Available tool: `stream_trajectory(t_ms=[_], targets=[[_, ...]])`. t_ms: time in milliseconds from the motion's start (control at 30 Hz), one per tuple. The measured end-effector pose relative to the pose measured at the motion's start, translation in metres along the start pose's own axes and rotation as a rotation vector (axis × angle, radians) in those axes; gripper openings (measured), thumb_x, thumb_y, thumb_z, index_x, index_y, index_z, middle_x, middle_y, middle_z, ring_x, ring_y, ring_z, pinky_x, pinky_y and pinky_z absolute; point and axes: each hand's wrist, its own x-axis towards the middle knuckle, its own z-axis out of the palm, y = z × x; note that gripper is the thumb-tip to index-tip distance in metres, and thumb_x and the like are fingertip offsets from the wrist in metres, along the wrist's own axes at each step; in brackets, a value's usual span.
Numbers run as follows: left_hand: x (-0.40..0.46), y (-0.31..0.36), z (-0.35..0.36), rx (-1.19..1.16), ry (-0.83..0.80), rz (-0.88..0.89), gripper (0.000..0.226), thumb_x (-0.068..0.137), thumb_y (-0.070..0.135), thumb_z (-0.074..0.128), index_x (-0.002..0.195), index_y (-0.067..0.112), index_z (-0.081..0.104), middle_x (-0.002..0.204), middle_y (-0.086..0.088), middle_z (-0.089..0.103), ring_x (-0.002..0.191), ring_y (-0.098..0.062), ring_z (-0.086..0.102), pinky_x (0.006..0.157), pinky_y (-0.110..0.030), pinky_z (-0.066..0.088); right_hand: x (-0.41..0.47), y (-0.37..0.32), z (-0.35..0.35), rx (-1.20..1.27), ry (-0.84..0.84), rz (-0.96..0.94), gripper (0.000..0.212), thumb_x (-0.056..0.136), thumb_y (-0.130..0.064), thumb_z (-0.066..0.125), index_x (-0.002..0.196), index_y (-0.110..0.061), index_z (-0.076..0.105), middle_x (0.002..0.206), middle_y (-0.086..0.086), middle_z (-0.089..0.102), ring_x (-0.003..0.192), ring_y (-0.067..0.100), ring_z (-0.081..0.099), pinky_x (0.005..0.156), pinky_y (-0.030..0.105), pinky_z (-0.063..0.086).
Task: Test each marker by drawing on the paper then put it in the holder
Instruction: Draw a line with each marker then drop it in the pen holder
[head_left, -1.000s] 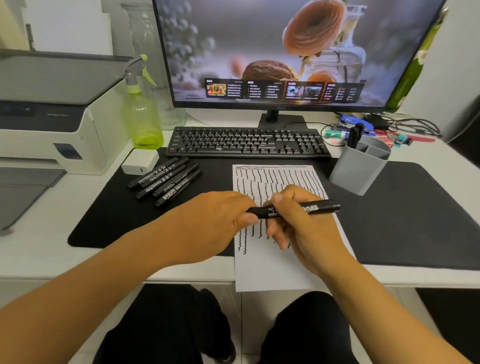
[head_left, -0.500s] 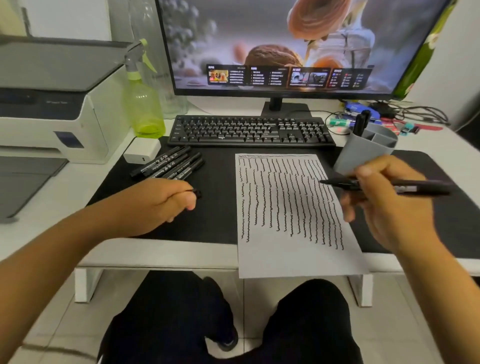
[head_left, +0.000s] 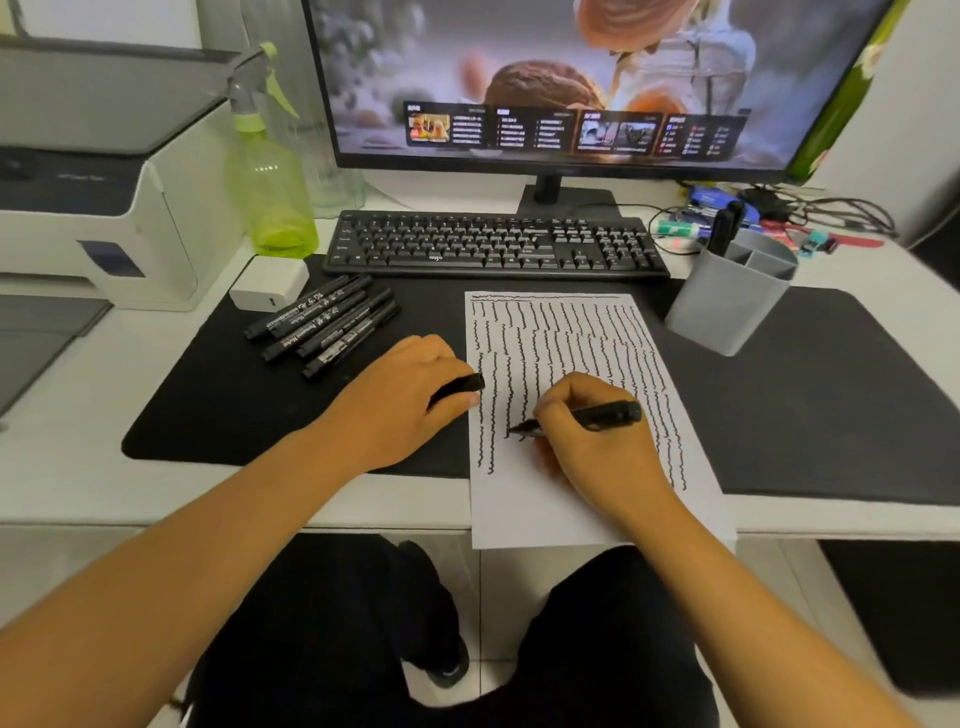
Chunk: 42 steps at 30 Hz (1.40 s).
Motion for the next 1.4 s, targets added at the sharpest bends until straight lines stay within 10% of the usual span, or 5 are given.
stream_trajectory(t_ms=[1400], targets=[[0.002, 0.001, 0.0009, -0.116, 0.057, -0.015, 0.029, 0.086, 0.045, 0.057, 0.102, 0.022, 0.064, 0.092, 0.007, 0.052, 0.085, -0.006, 0.045, 0.073, -0.025, 0.042, -0.0073, 0.0085, 0.0014, 0.012, -0.168, -0.075, 0.022, 0.08, -0.018, 0.056, 0.06, -0.015, 0.063, 0.062, 0.007, 0.062, 0.05, 0.006, 0.049, 0.045, 0.015, 0.038]])
